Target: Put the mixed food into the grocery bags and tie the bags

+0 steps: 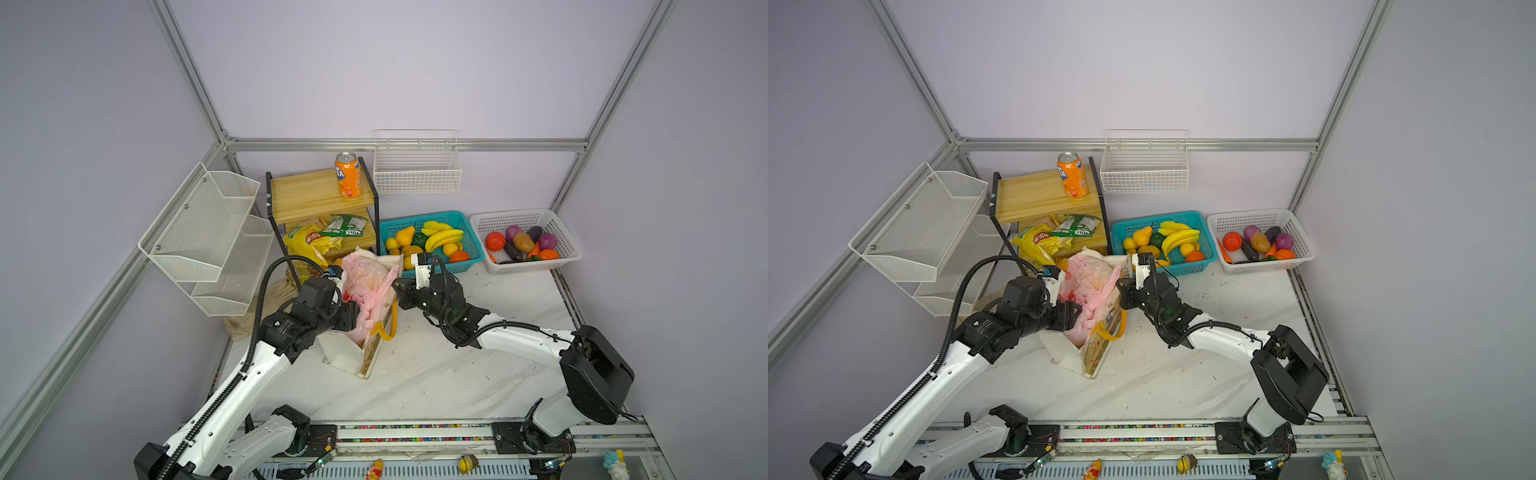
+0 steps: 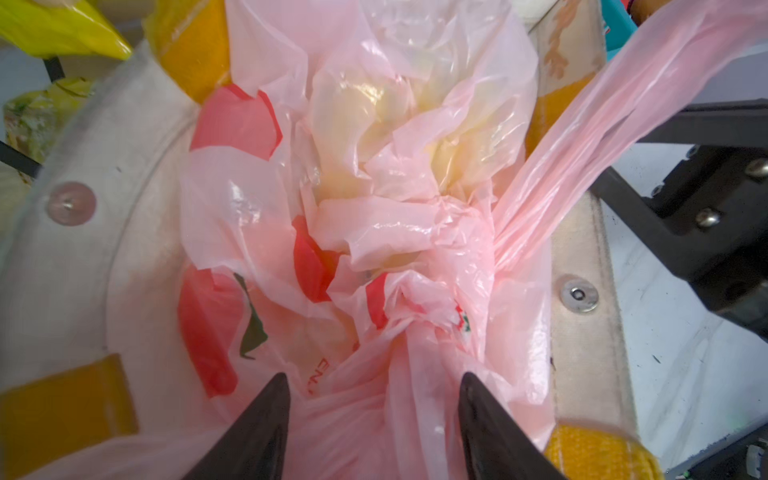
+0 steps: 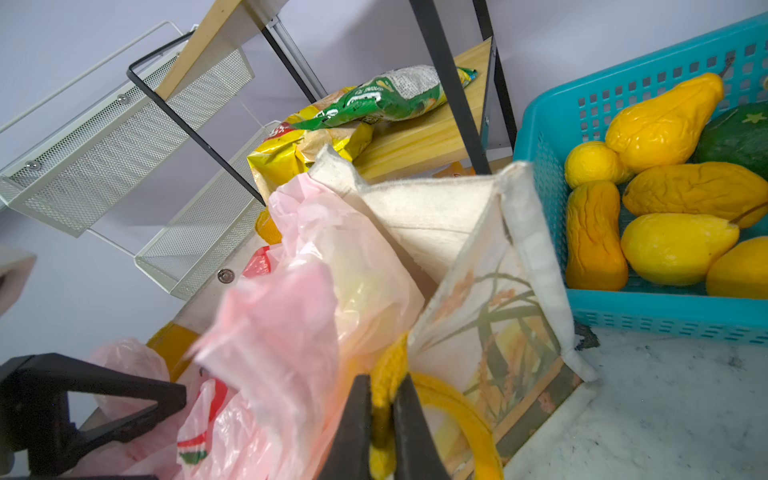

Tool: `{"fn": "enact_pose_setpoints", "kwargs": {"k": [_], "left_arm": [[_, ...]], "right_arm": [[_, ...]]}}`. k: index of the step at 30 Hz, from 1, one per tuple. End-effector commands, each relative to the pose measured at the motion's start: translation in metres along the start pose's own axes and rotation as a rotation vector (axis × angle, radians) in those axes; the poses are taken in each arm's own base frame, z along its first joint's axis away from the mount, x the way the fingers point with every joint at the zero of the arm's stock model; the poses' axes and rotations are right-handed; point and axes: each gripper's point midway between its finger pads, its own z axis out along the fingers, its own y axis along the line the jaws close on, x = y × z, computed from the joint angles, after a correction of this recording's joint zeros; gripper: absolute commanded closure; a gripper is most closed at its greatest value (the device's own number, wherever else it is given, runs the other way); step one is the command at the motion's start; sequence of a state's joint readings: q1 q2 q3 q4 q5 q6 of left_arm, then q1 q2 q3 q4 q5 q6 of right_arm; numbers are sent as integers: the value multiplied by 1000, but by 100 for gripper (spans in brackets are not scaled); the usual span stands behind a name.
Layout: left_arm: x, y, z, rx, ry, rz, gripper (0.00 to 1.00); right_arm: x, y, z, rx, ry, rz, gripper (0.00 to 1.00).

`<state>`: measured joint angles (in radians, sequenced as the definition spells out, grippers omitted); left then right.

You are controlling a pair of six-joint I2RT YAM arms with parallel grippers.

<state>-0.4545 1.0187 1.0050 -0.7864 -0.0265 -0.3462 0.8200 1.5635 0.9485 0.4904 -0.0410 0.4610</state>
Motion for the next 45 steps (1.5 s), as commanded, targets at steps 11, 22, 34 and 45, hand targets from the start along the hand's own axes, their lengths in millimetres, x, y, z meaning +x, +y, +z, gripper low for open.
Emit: {"fn": "enact_pose_setpoints", "kwargs": {"k": [11, 22, 34, 45], "left_arm": [[-1, -25, 45, 82, 176, 89, 40], [-73, -35, -41, 124, -205, 109, 22], [-167, -48, -13, 73, -359, 87, 25], [-116, -23, 70, -17, -141, 94, 37]], "right_arm": [[-5, 2, -2, 5, -6, -18, 91], [-7, 2, 0, 8, -4, -33, 91], [-9, 4, -7, 1, -11, -31, 91], [-21, 6, -18, 14, -43, -41, 90]]}}
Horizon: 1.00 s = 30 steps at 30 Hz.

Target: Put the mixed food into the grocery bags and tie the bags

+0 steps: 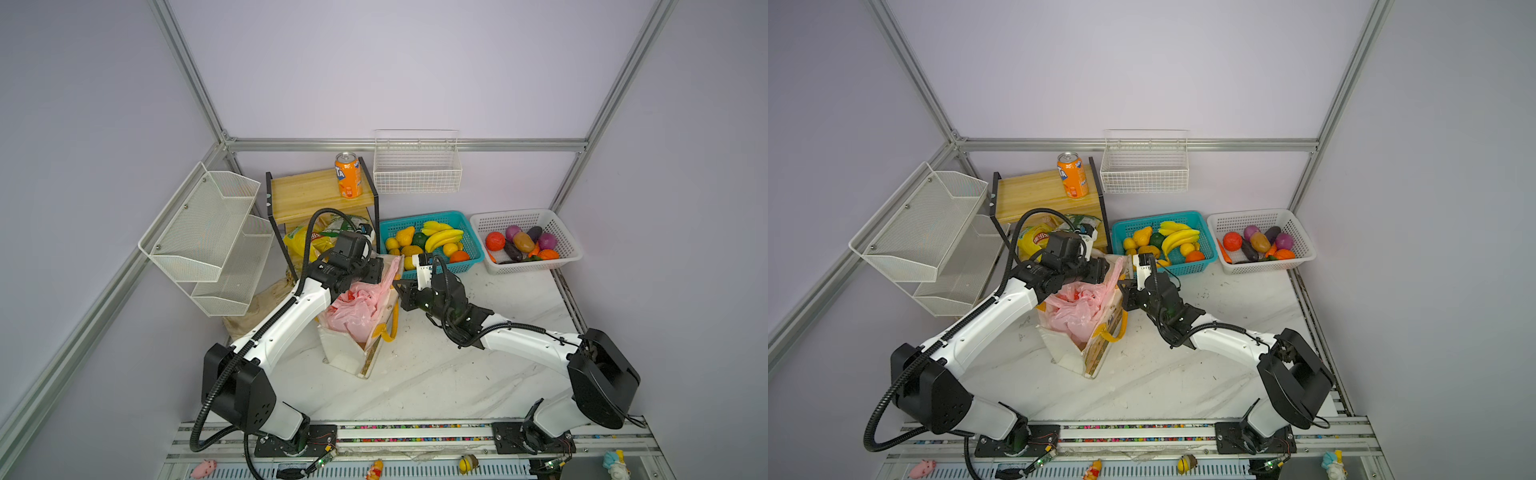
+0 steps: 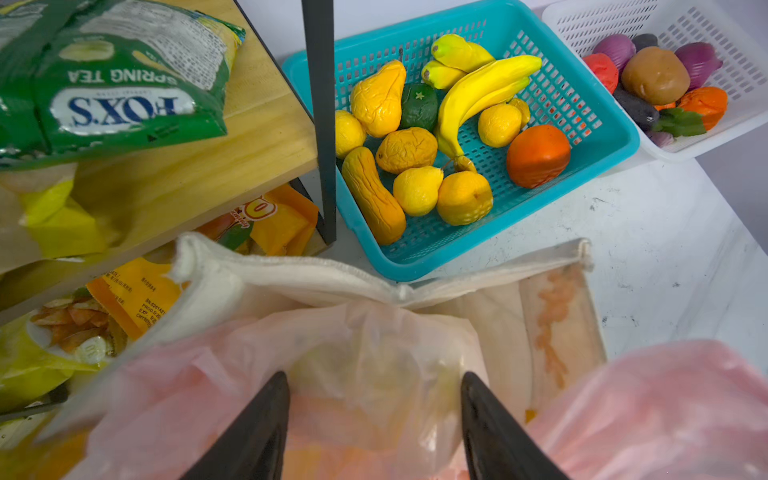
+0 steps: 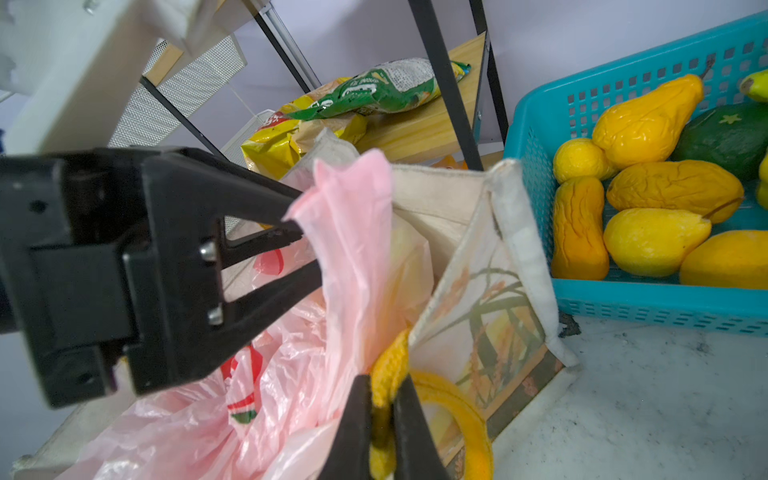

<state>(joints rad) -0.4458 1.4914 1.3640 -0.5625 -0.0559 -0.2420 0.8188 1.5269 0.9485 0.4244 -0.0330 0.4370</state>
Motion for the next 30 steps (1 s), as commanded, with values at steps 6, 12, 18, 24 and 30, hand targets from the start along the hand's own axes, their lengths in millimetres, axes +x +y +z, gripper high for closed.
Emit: {"fn": "enact_pose_setpoints", "kwargs": {"k": [6, 12, 18, 24, 30], "left_arm": [[49, 14, 7, -19, 66, -42, 38], [60, 9, 11, 13, 89, -62, 37], [9, -7, -26, 90, -55, -73, 26], [-15, -4, -64, 87, -169, -65, 20], [13, 6, -95, 60, -143, -57, 19]], "right_arm": [[-22, 7, -6, -4, -62, -32, 89], [-25, 9, -5, -7, -58, -34, 87], [-24, 8, -12, 1, -50, -36, 84], [-23, 4, -14, 22, -47, -43, 69], [-32, 2, -20, 47, -67, -71, 50]]}}
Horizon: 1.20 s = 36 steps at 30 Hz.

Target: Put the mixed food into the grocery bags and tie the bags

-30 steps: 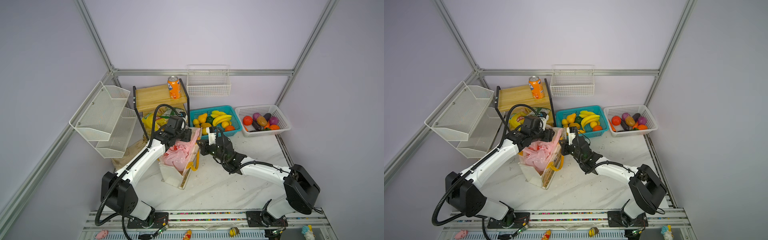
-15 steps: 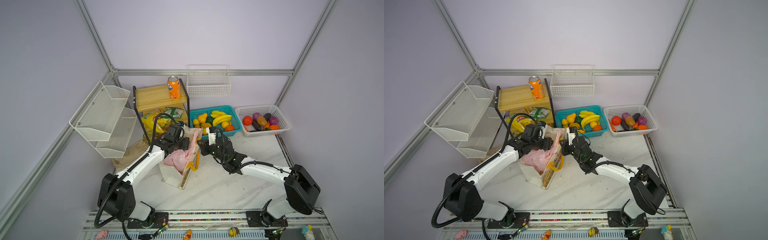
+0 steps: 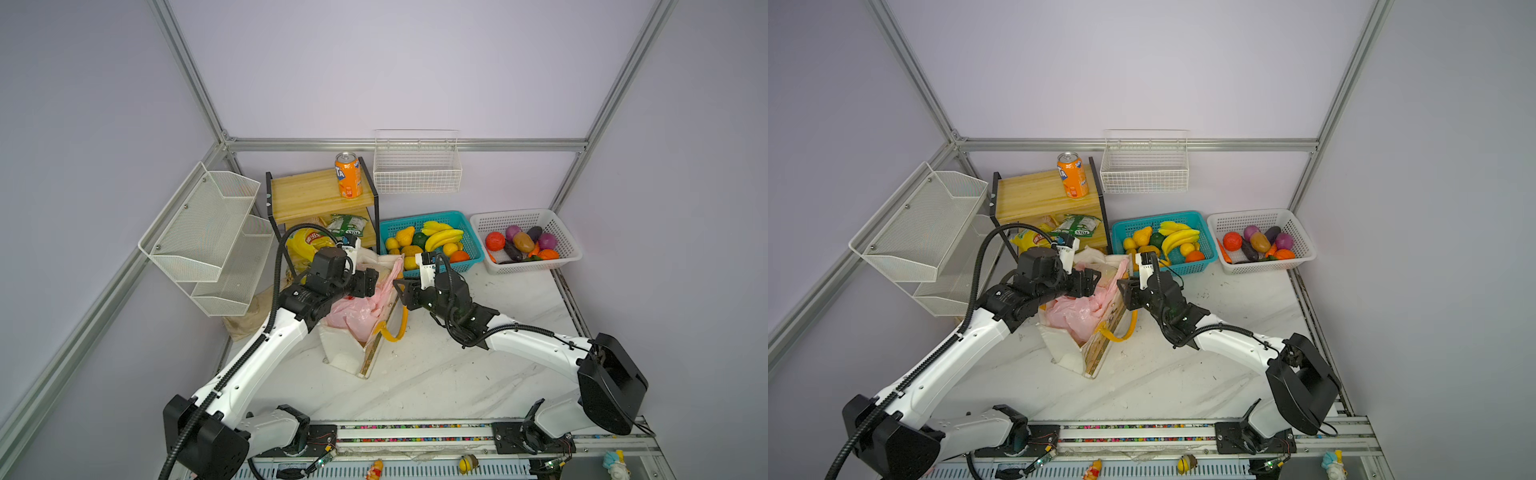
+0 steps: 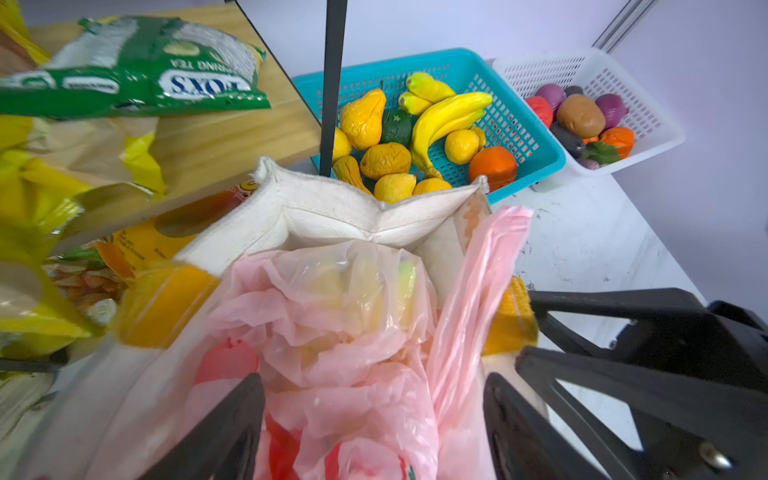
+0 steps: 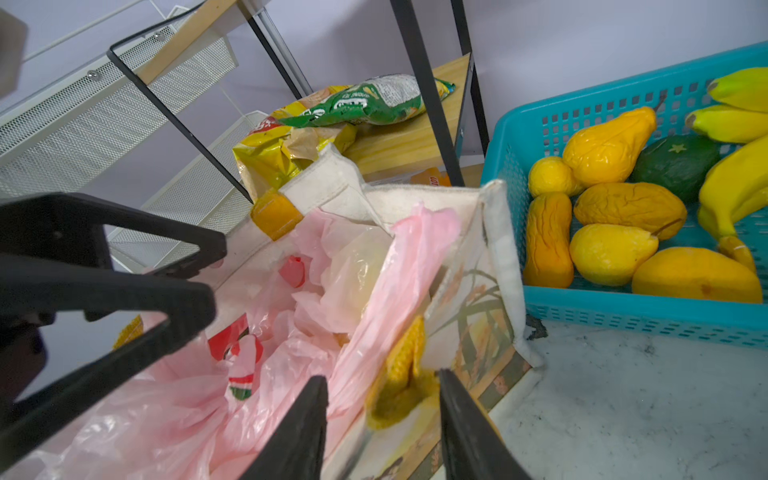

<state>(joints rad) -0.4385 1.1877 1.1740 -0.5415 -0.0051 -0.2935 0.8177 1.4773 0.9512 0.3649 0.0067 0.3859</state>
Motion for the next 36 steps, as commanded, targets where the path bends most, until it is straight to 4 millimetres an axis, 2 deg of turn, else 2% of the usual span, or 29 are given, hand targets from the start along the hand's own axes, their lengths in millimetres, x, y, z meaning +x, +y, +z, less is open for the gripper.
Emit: {"fn": "enact_pose_setpoints", "kwargs": {"k": [1, 4, 6, 10, 13, 14, 15, 18, 20, 22, 25, 28, 31, 36], "left_arm": [[5, 5, -28, -12, -13, -1, 19], [32, 9, -39, -7, 32, -28, 20], [47, 8, -40, 16, 65, -44, 21], [72, 3, -26, 55, 146, -64, 22], [77, 0, -18, 72, 181, -69, 23], [76, 0, -16, 71, 180, -67, 23], [75, -1, -15, 71, 176, -62, 22], [70, 0, -14, 64, 162, -42, 22], [61, 0, -18, 58, 138, -32, 21], [45, 3, -27, 37, 78, -22, 19], [17, 11, -46, -22, -43, -10, 18], [-3, 19, -62, -71, -124, 6, 16], [-13, 26, -71, -102, -155, 14, 16], [-16, 24, -75, -92, -166, 20, 15]], "right_arm": [[-23, 2, -9, 14, -57, -20, 49], [-24, 1, -11, 28, -61, -36, 45], [-27, -2, -12, 47, -67, -48, 44], [-42, -4, -22, 80, -107, -71, 40], [-51, -7, -27, 111, -127, -93, 38], [-51, -10, -28, 124, -125, -101, 38], [-63, -6, -38, 122, -153, -106, 37], [-68, -11, -45, 157, -165, -128, 36], [-68, -14, -48, 172, -166, -130, 36], [-66, -13, -49, 163, -158, -120, 35], [-52, -7, -44, 104, -117, -110, 34], [-31, 6, -29, 7, -36, -62, 34], [-12, 18, -17, -67, 16, -1, 34], [5, 26, -20, -76, 53, 80, 34]]}}
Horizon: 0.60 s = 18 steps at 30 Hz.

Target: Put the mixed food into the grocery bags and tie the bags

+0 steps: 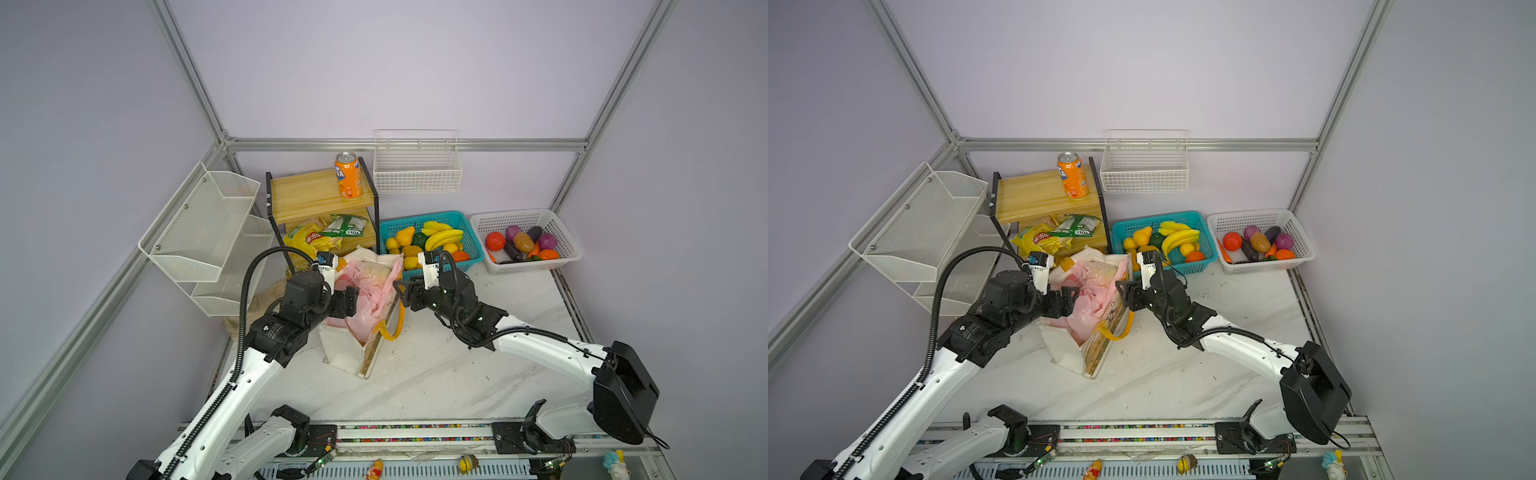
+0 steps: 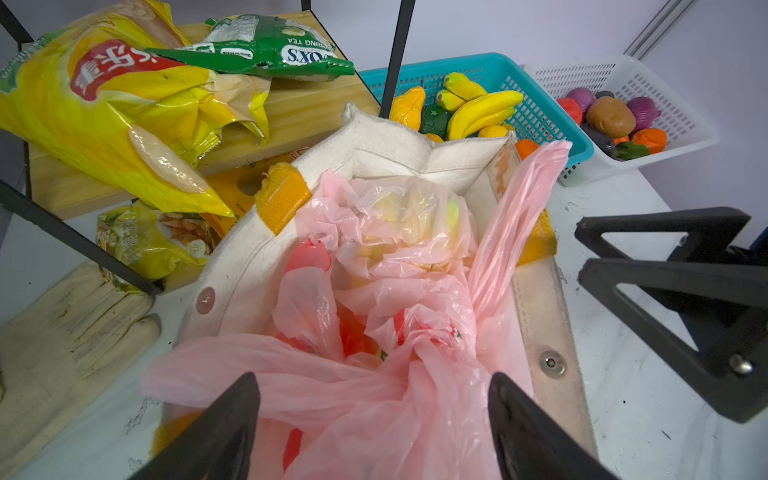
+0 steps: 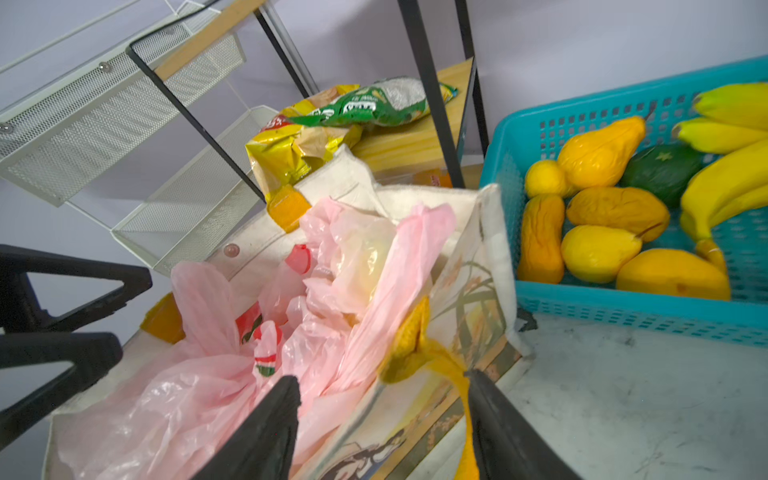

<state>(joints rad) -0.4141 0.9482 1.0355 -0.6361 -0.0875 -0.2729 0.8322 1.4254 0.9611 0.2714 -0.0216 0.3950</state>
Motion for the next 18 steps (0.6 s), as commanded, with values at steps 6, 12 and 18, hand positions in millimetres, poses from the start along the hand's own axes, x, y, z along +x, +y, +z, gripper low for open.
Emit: {"fn": "enact_pose_setpoints", "kwargs": {"k": [6, 12, 18], "left_arm": [[-45, -6, -21, 18, -130, 16, 15], [-45, -11, -19, 48, -138, 15, 15], [-46, -12, -21, 58, -147, 19, 15]], "right_arm": [[24, 16, -4, -32, 61, 160, 34], [27, 17, 5, -35, 66, 203, 45], [32, 21, 16, -50, 88, 236, 70]]}}
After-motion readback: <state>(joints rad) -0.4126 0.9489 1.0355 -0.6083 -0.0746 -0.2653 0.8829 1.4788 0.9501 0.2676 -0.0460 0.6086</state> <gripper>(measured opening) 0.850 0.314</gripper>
